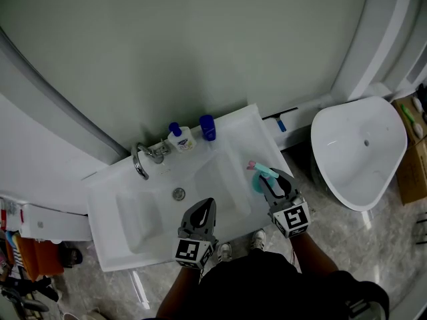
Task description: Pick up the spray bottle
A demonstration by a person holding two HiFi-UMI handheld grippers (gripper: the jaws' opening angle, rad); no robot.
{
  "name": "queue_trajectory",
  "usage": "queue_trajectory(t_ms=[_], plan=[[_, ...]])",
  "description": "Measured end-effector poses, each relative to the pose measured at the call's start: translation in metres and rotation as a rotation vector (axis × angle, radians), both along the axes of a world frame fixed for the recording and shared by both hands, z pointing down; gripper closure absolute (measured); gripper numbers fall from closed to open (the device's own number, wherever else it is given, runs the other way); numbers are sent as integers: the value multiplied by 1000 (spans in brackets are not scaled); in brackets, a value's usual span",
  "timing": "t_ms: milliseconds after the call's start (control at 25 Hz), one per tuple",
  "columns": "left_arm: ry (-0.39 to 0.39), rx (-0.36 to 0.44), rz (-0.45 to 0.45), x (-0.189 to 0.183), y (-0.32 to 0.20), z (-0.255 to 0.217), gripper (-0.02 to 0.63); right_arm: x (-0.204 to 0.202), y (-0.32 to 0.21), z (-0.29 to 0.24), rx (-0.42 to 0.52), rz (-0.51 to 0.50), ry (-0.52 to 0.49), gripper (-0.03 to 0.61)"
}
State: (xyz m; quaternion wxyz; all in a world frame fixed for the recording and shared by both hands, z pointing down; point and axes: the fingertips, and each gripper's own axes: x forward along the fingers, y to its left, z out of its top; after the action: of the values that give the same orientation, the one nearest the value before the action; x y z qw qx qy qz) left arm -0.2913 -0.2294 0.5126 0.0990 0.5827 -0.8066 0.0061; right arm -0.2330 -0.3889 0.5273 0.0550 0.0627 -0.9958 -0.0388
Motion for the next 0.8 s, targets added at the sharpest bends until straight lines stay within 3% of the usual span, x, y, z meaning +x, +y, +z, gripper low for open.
queue_trajectory(t_ms=[440, 800], plan=[[-41, 47, -36, -10, 8, -23, 617, -1, 40, -118, 37, -75, -221, 445], [-133, 116, -40, -6, 13, -64, 617, 4, 62, -164, 65, -119, -313, 446]])
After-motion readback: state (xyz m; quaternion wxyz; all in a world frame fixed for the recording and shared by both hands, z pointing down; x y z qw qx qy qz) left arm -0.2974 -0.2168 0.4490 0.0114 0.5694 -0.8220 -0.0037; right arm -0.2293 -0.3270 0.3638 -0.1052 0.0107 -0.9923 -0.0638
